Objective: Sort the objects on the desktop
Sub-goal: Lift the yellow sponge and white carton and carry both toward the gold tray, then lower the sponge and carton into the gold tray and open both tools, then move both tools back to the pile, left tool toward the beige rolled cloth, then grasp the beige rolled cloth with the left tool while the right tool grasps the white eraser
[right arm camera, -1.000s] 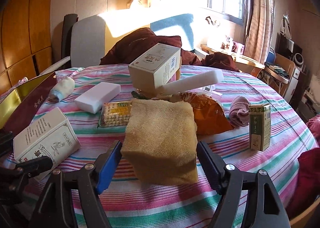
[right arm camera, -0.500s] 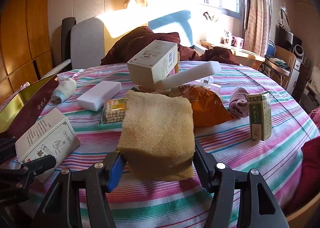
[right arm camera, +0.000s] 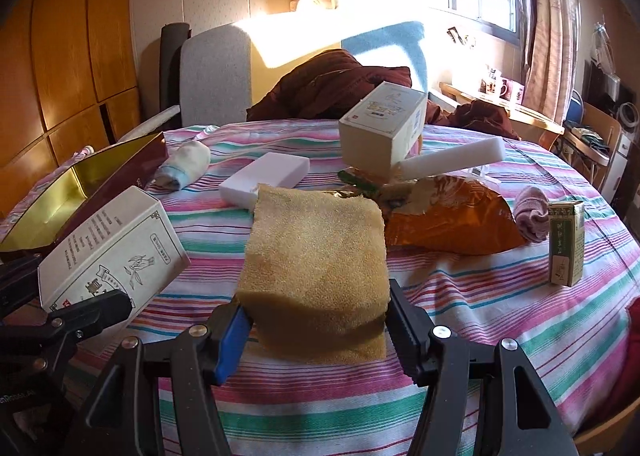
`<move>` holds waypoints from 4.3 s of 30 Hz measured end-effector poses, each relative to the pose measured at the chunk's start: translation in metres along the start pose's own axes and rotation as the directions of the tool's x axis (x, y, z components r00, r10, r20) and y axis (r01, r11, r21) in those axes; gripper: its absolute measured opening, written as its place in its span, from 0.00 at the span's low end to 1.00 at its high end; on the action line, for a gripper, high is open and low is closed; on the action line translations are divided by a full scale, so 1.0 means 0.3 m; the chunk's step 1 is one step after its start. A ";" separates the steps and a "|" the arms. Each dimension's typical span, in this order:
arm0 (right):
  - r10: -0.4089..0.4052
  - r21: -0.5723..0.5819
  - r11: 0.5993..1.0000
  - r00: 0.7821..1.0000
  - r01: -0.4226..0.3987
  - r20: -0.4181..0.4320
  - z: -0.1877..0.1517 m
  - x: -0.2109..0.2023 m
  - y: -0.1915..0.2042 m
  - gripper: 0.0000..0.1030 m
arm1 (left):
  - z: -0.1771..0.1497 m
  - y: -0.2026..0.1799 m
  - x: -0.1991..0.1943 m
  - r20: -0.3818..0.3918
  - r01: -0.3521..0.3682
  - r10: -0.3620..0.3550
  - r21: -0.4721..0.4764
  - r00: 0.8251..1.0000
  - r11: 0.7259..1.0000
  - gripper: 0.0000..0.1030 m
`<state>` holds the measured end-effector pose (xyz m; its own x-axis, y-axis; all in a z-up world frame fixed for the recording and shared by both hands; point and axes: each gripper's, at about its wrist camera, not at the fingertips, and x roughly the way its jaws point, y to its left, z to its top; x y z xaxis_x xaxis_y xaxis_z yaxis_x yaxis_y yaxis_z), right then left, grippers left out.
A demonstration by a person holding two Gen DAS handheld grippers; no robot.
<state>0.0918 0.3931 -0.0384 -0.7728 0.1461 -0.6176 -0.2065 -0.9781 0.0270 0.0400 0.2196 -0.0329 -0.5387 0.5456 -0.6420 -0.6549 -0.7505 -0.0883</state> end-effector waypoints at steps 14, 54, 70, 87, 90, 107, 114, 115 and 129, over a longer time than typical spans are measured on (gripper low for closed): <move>0.162 -0.114 0.981 0.985 -0.155 0.055 0.129 -0.025 0.241 0.61 | 0.029 0.191 -0.198 0.095 -0.159 0.171 -0.123 0.981 0.980 0.49; 0.260 -0.193 0.921 0.903 -0.338 -0.342 0.503 0.577 0.951 0.62 | 0.172 0.998 -0.053 -0.301 -0.475 0.402 -0.232 0.865 0.849 0.49; 0.368 -0.064 0.916 0.892 -0.397 -0.263 0.507 0.471 0.826 0.76 | 0.135 1.087 -0.038 -0.310 -0.395 0.278 -0.427 0.909 0.814 0.59; 0.241 0.033 0.970 0.968 -0.240 -0.064 0.316 0.197 0.388 0.80 | 0.188 0.766 -0.221 -0.075 -0.313 0.306 -0.332 0.949 0.890 0.59; 0.181 0.045 0.983 0.981 -0.178 -0.072 0.253 0.179 0.292 0.80 | 0.216 0.625 -0.187 -0.052 -0.204 0.197 -0.273 0.979 0.940 0.59; 0.075 0.127 0.989 0.997 -0.076 0.010 0.044 0.093 -0.039 0.83 | 0.330 0.178 0.157 -0.173 -0.102 0.081 -0.121 0.982 0.987 0.59; 0.100 0.157 0.982 0.994 -0.106 0.049 0.030 0.108 -0.077 0.83 | 0.437 0.206 0.307 -0.233 -0.203 0.171 -0.123 0.957 0.971 0.59; 0.105 0.161 0.981 0.993 -0.113 0.056 0.030 0.110 -0.081 0.84 | 0.447 0.214 0.327 -0.244 -0.219 0.185 -0.121 0.952 0.968 0.59; 0.196 0.224 0.952 0.977 -0.210 0.083 0.011 0.151 -0.119 0.85 | 0.469 0.320 0.490 -0.362 -0.323 0.248 -0.164 0.899 0.932 0.59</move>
<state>0.0624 0.4351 -0.0647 -0.8452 -0.0367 -0.5332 -0.1688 -0.9283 0.3314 -0.1766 0.2801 -0.0285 -0.4550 0.1691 -0.8743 -0.3493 -0.9370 0.0005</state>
